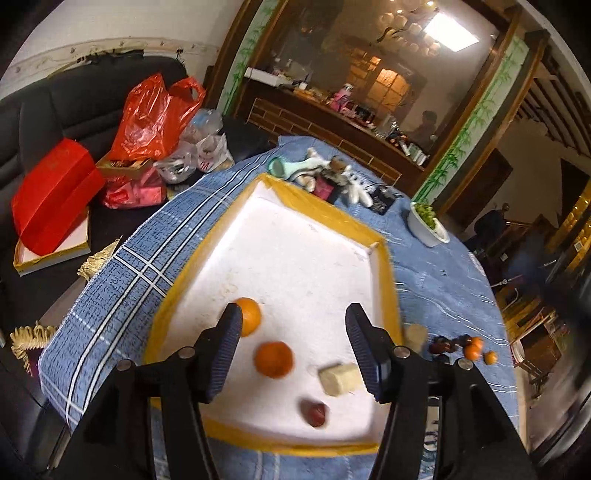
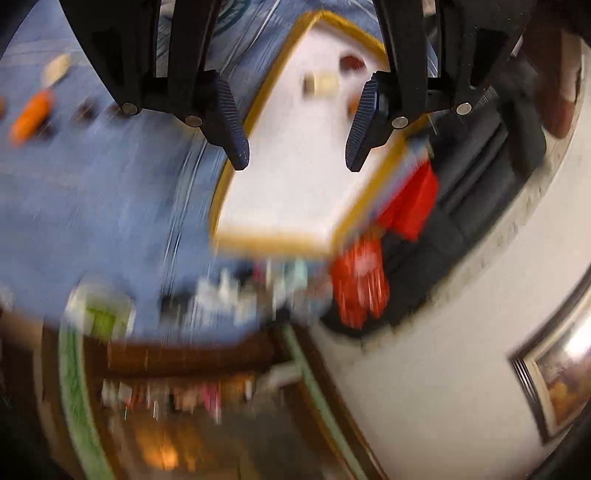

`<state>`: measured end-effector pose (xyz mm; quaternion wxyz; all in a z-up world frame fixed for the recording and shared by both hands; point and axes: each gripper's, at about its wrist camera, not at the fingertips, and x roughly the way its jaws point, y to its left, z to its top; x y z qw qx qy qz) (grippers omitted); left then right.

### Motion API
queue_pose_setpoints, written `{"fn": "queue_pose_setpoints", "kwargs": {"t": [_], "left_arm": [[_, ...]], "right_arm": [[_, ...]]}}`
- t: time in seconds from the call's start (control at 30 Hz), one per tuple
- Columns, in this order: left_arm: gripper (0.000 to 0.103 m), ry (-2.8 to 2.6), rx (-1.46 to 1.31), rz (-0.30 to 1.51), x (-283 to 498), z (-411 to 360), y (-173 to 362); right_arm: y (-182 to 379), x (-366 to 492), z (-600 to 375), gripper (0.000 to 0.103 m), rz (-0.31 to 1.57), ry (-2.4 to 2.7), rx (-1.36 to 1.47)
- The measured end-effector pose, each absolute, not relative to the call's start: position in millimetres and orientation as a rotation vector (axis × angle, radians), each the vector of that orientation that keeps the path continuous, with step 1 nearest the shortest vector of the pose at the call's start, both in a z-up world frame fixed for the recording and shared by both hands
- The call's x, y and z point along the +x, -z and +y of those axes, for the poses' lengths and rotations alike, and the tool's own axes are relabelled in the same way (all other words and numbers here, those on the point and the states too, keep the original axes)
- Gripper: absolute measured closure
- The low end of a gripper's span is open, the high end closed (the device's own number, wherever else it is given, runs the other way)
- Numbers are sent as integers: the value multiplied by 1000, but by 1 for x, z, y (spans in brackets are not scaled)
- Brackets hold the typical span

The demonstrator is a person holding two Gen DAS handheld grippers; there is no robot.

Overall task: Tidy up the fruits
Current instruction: 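Grasp a pale round slice with the right tool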

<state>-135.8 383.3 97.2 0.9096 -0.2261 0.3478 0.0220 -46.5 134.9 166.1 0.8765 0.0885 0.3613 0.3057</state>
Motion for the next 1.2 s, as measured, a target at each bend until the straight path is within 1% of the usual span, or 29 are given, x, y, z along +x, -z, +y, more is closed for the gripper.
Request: {"fn": "queue_pose_setpoints", "kwargs": {"t": [0.03, 0.07, 0.1, 0.13, 0.17, 0.2, 0.27, 0.4, 0.53, 0.7, 0.83, 0.93, 1.07, 1.13, 1.17, 1.2], "left_arm": [[45, -39, -463, 710, -139, 380, -101], [42, -34, -457, 700, -143, 377, -106], [40, -30, -451, 692, -145, 374, -110], [38, -27, -443, 683, -148, 370, -115], [38, -24, -438, 680, -149, 367, -118], [38, -18, -431, 678, -150, 363, -121], [38, -9, -421, 677, -151, 355, -126], [35, 16, -403, 685, -154, 333, -129], [34, 47, -355, 709, -156, 305, -127], [34, 77, -307, 721, -162, 279, -129], [29, 86, -303, 715, -163, 269, -127], [29, 99, -307, 748, -156, 260, -117], [29, 134, -315, 793, -148, 250, -103], [29, 144, -298, 802, -146, 245, -99], [29, 150, -291, 806, -145, 242, -97], [29, 155, -285, 812, -144, 240, -95]], "right_arm": [[-210, -50, 119, 43, 655, -633, 202], [-240, -55, 108, 43, 587, -632, 213], [-268, -62, 98, 41, 518, -630, 223], [-306, -77, 82, 37, 420, -625, 233], [-325, -88, 74, 24, 367, -622, 237], [-344, -103, 63, 14, 306, -617, 236], [-357, -125, 54, 11, 258, -604, 207], [-324, -150, 44, 11, 316, -574, 150], [-253, -155, 30, 11, 466, -497, 96], [-188, -153, -11, 11, 589, -429, 126], [-153, -155, -52, 11, 652, -334, 139], [-137, -150, -72, 12, 695, -294, 162], [-111, -135, -88, 17, 757, -285, 205], [-99, -125, -89, 23, 784, -294, 221], [-90, -118, -88, 29, 806, -302, 228], [-84, -114, -85, 32, 823, -307, 230]]}}
